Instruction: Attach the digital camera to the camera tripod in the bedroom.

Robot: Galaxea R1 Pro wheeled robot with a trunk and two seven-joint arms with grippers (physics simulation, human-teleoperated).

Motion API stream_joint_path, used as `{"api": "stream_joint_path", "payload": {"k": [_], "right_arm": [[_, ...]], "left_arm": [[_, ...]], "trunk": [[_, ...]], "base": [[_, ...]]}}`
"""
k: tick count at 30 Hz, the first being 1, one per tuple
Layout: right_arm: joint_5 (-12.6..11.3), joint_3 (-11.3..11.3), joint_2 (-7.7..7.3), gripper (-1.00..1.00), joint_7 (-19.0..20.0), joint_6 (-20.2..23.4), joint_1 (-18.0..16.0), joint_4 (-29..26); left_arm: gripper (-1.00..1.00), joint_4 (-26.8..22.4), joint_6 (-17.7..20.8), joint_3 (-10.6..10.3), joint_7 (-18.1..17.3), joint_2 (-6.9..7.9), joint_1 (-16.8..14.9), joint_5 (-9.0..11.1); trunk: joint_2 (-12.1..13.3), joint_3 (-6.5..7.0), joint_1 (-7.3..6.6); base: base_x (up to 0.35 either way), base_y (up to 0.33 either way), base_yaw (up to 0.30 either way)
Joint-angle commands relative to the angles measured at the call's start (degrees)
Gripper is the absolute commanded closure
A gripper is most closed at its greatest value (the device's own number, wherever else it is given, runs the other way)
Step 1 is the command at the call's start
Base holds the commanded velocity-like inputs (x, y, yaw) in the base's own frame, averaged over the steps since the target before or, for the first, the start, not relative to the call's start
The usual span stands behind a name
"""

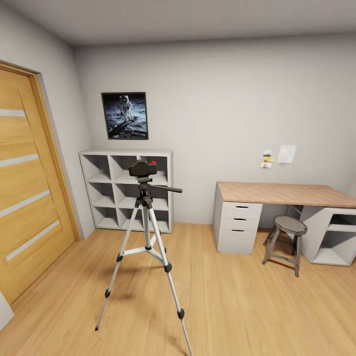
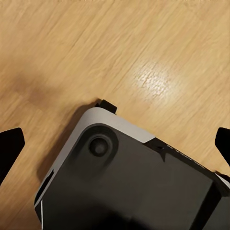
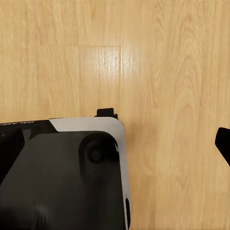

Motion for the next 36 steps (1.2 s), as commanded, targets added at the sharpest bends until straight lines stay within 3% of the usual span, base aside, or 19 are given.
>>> {"api": "stream_joint_path", "payload": {"k": [1,36], "right_arm": [[0.6,-0.5,-0.04,-1.0,0.1,-0.3,-0.1,0.2],[1.0,-0.3,-0.05,-1.0,0.2,-0.6,-0.1,0.1]], "left_arm": [[-1.0,0.0,-0.1,-0.4,0.2,0.0,0.0,0.3],[-1.0,-0.1,-0.1,-0.4,0.2,-0.05,0.0,0.5]], "trunk": [[0.0,-0.02,0.02],[0.0,-0.02,0.02]], "base": [[0.0,0.0,0.0],[0.0,0.0,0.0]]}}
